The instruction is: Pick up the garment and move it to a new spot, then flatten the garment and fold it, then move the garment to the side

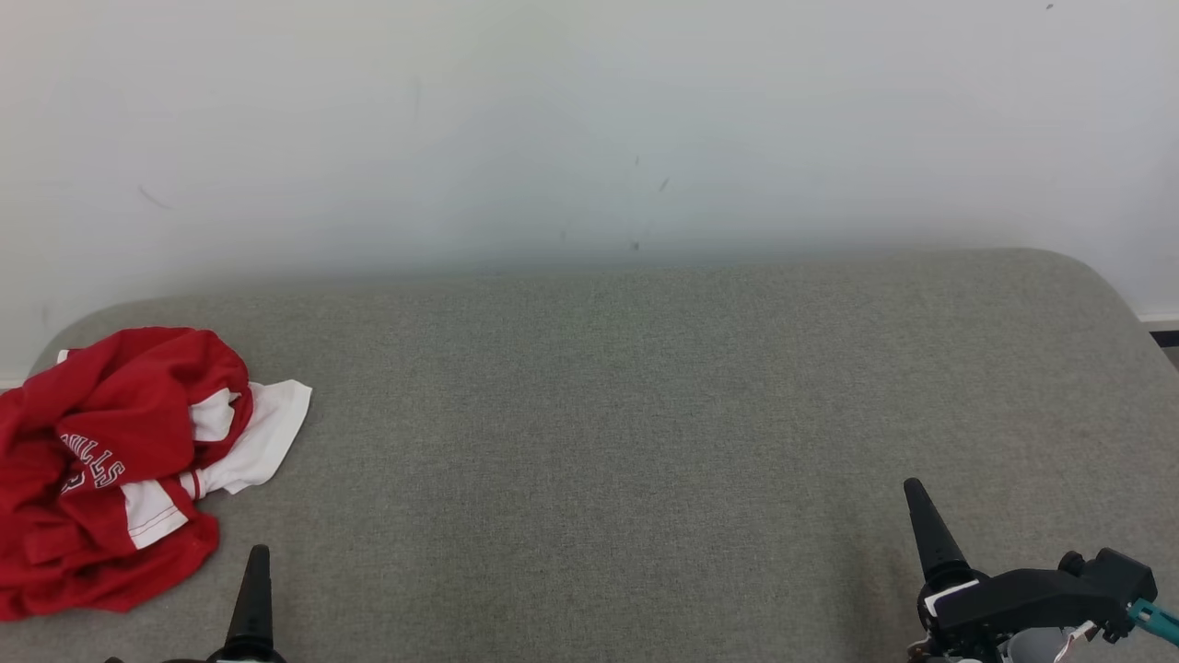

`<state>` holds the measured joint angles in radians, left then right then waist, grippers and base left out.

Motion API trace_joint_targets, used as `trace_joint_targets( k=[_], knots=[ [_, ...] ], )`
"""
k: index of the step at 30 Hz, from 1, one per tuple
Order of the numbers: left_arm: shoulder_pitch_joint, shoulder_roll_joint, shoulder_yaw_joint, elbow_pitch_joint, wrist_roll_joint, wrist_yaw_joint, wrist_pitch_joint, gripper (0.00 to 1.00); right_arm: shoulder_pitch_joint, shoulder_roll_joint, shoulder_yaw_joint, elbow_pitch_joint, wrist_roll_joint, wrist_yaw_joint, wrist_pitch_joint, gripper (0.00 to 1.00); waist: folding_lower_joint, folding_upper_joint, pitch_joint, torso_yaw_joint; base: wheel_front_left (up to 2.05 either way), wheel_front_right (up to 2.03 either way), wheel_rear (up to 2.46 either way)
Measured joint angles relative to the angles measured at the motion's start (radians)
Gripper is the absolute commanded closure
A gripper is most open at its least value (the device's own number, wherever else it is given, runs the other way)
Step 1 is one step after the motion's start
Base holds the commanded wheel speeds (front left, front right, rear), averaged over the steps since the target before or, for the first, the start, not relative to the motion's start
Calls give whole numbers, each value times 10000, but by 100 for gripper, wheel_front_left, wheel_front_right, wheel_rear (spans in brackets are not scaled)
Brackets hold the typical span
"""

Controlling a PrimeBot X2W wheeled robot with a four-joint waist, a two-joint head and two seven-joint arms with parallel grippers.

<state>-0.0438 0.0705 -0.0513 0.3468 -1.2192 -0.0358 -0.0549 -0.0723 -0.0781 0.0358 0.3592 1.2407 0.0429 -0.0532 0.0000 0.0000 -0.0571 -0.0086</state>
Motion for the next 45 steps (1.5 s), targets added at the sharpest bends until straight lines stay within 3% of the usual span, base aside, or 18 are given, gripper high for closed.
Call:
trace_joint_targets(
  k=[45],
  knots=[
    [-439, 1223, -2211, 614, 6583, 1323, -1570, 0, -174, -767, 1394, 221, -4980, -1237, -1666, 0, 1, 0, -682, 320, 0, 0, 0]
  ],
)
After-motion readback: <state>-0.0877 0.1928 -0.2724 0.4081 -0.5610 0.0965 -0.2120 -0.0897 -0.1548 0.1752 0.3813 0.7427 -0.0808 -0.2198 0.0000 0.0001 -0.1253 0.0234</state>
